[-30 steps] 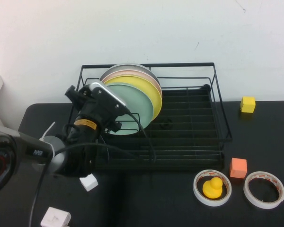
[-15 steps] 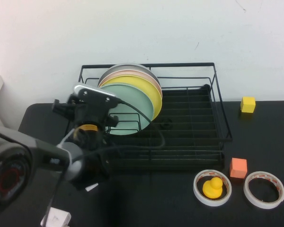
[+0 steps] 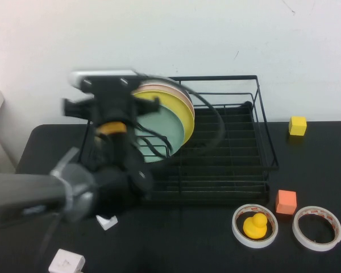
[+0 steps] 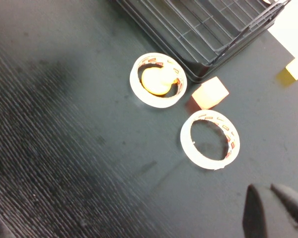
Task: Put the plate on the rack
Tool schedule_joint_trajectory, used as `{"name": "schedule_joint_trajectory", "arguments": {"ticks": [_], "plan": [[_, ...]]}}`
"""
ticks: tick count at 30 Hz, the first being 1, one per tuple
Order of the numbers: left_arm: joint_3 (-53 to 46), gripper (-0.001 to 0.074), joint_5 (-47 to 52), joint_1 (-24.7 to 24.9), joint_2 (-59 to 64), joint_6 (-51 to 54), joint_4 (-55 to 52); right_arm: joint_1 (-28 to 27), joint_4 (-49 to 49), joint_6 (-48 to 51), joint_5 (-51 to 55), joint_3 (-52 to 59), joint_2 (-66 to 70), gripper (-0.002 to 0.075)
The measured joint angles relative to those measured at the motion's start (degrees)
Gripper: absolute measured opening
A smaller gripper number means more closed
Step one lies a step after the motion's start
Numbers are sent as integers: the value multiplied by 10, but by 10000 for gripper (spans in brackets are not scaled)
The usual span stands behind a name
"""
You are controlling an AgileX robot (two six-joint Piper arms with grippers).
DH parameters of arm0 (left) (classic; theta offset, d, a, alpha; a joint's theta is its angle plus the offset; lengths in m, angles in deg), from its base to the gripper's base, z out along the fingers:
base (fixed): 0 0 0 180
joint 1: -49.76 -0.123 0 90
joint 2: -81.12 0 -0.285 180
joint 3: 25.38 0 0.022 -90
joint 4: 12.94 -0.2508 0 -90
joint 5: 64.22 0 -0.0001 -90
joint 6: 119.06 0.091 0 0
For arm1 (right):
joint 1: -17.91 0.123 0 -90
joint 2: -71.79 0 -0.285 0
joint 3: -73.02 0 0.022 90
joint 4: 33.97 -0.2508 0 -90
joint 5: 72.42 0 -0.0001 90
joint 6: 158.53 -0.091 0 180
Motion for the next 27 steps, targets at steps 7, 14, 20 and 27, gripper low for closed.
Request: {"name": "schedule_joint_trajectory", "arguments": {"ticks": [7,14,20,27], "plan": [[0,0,275,-121,-81,30,136,0,1,0,0,0,0,-2],[55,-1,596,-279,-73,19,141,0,14,-19,-1,0,0,-2],[149,-1,732,-325,-21,18,132,0,21,-26,-1,0,0,-2],[235,-1,757,-325,76,18,130,0,22,-30,-1,0,0,-2]]}}
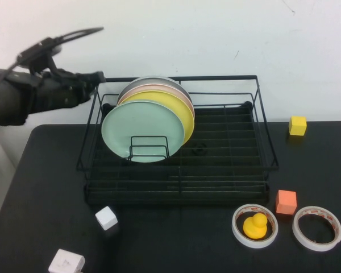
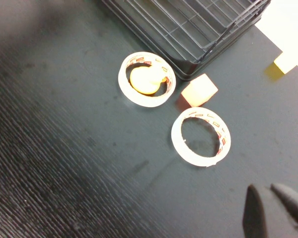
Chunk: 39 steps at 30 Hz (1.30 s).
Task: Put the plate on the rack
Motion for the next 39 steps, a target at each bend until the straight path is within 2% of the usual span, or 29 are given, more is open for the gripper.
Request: {"name": "schedule_joint_trajectory", "arguments": {"ticks": [4,10,21,26,33,39], "plan": [[20,-1,-1,0,51,0,2,0,0,-6,0,0,0,-2],[25,-1,1,0,91,0,88,0,0,-8,0,0,0,-2],[26,-1,72,1,99,-2,135,0,0,-9,0,0,0,-2],[26,-1,44,5,99,-3,151,0,1,-9,0,0,0,-2],[26,-1,15,5,63,-6,78,0,1,-9,0,0,0,-2],[18,-1,39,5,-34,-38,-48,0,23,-10,0,1,0,-2]]}}
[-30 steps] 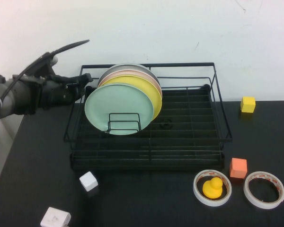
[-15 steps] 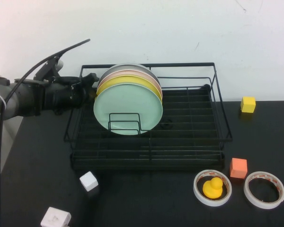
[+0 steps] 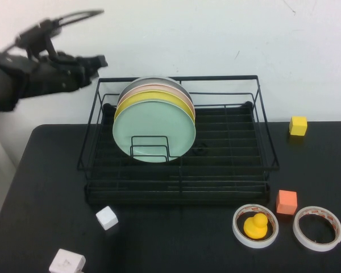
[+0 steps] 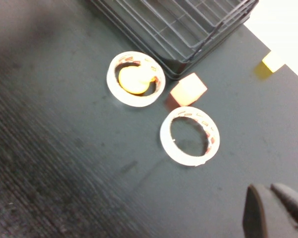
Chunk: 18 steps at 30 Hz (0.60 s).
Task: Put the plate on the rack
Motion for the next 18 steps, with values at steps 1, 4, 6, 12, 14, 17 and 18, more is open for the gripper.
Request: {"name": "schedule_joint_trajectory", "arguments": {"ticks": [1,4,6,12,14,17,18], "plan": [[-5,-1,11,0,-21,-11,-28,0,5,-1,-5,3,0,-2],[-19,-1,48,0,-83,-62,-120,0,11,-2,-20,13,0,-2],[-28,-1,73,0,-119,-100,-189,0,16,-2,-27,17,0,-2],[-92,-1,80,0,-225,-203,-263,0,17,-2,-53,18,0,-2],[-122,-1,67,0,-257,-207,-268,0,15,-2,-62,18,0,-2],[-169,-1,32,0,-307,-193,-270,0,7,-2,-72,18,0,-2],[-184,-1,16,0,-323,-183,-270,0,1,-2,-74,18,0,-2]]}}
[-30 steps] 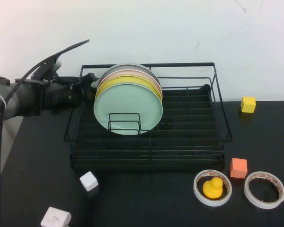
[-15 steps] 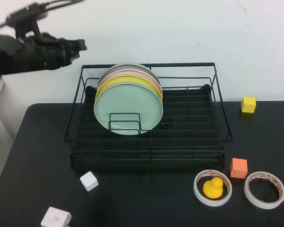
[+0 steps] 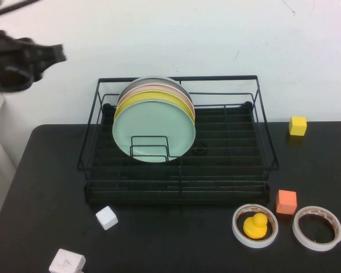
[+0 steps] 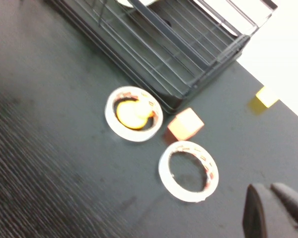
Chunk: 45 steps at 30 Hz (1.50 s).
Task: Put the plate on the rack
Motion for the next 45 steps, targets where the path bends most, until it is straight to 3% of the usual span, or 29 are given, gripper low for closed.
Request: {"name": "schedule_joint_trajectory", "arguments": {"ticks": [5,16,21,29,36,45], "plan": [[-97,-1,-73,0,-104,19,0,0,-44,0,-18,1,0,-2],[-250,-1,-93,0,-329,59,11,0,-92,0,-58,48,0,-2],[-279,-1,-93,5,-422,74,15,0,-94,0,-60,49,0,-2],[-320,-1,-93,73,-614,88,15,0,-94,0,-62,49,0,-2],[-325,-1,-82,96,-777,89,21,0,-94,0,-62,49,0,-2],[-319,-1,-102,97,-796,89,27,0,-96,0,-64,49,0,-2]]}}
